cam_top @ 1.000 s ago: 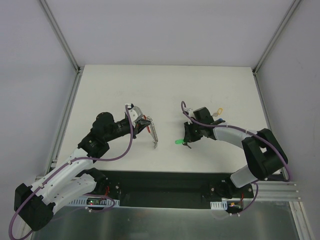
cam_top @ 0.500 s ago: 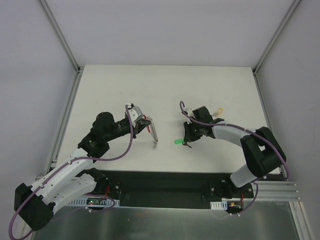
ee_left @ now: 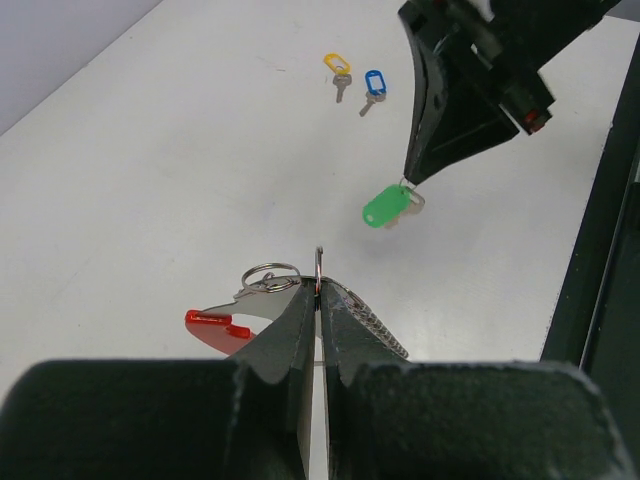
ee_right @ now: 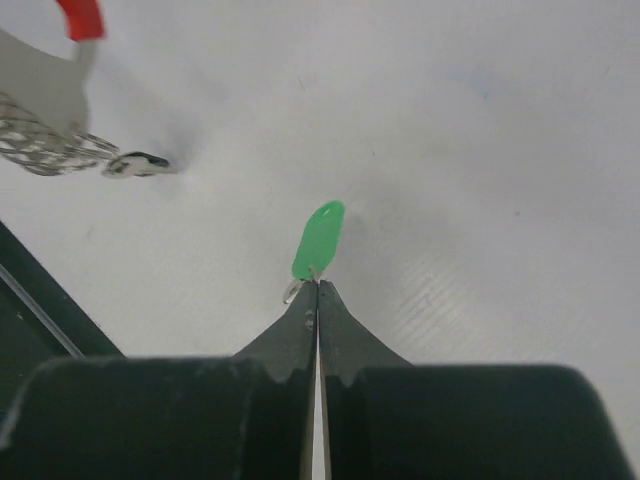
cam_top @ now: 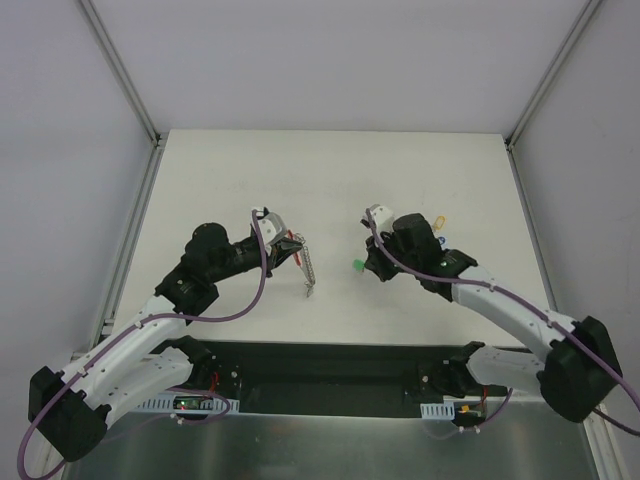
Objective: Put the keys on the keyring
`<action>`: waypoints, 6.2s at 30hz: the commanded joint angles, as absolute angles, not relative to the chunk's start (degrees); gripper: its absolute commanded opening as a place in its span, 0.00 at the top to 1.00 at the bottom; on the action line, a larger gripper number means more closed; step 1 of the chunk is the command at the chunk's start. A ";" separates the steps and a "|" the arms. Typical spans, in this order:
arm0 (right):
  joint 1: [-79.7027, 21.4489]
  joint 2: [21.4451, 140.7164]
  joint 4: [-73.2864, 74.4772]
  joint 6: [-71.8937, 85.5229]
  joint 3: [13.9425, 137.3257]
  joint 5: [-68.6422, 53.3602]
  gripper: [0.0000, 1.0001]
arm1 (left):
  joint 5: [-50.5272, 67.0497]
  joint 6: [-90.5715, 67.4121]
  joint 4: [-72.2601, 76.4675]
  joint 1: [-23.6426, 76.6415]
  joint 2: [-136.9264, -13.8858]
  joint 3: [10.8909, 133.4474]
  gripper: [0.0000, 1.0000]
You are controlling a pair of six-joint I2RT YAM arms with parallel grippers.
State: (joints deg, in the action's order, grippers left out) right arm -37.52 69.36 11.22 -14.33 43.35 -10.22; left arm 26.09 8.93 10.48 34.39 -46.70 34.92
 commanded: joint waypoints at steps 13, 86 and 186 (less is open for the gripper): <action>-42.63 36.03 -19.68 -16.35 28.74 -7.21 0.99 | 52.10 16.61 4.14 34.01 -49.39 47.79 1.00; -60.73 47.46 -19.42 -40.17 33.93 -10.55 0.99 | 55.55 40.25 -5.98 35.07 -57.39 45.79 1.00; -59.33 49.31 -22.68 -34.89 32.96 -13.18 0.99 | 54.84 39.38 -6.06 35.95 -57.22 45.88 1.00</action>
State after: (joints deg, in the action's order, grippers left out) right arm -59.53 51.00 -19.90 -35.94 32.75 -12.23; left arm 53.49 38.46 -8.21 35.33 -58.35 45.47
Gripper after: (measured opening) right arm 0.015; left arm 0.008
